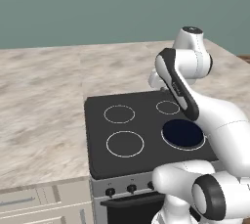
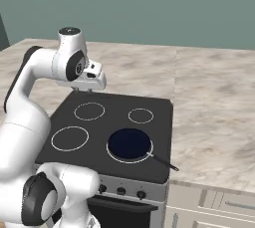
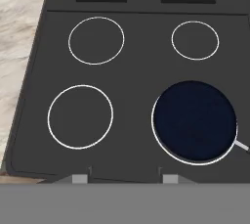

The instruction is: Turn on the front right burner of the stove.

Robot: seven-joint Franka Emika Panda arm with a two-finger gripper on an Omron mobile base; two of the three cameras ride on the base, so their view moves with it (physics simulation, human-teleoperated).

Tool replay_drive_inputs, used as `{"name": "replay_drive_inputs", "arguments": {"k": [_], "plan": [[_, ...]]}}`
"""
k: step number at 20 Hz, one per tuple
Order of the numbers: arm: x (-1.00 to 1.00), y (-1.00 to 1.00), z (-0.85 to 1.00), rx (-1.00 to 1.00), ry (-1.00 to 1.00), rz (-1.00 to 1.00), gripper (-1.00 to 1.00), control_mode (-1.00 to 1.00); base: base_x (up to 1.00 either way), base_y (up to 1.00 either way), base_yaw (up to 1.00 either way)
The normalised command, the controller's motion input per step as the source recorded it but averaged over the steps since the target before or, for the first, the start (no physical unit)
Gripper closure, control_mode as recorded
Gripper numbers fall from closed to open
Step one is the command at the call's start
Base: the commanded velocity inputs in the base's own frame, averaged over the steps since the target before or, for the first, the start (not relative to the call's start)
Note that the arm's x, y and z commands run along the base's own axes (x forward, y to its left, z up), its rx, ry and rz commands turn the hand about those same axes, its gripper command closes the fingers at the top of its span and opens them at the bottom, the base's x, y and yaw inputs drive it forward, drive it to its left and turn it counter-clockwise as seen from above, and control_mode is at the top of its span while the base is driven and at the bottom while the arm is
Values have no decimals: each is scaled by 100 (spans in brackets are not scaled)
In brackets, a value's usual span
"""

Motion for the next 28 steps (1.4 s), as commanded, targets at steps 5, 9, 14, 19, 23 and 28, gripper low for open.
{"name": "replay_drive_inputs", "arguments": {"k": [5, 9, 14, 19, 23, 28], "plan": [[0, 0, 0, 0, 0, 0, -100, 100, 0, 2, 0], [0, 0, 0, 0, 0, 0, -100, 100, 0, 41, 0], [0, 0, 0, 0, 0, 0, -100, 100, 0, 55, 0], [0, 0, 0, 0, 0, 0, -100, 100, 0, 48, 0], [0, 0, 0, 0, 0, 0, -100, 100, 0, 48, 0], [0, 0, 0, 0, 0, 0, -100, 100, -2, 44, 0]]}}
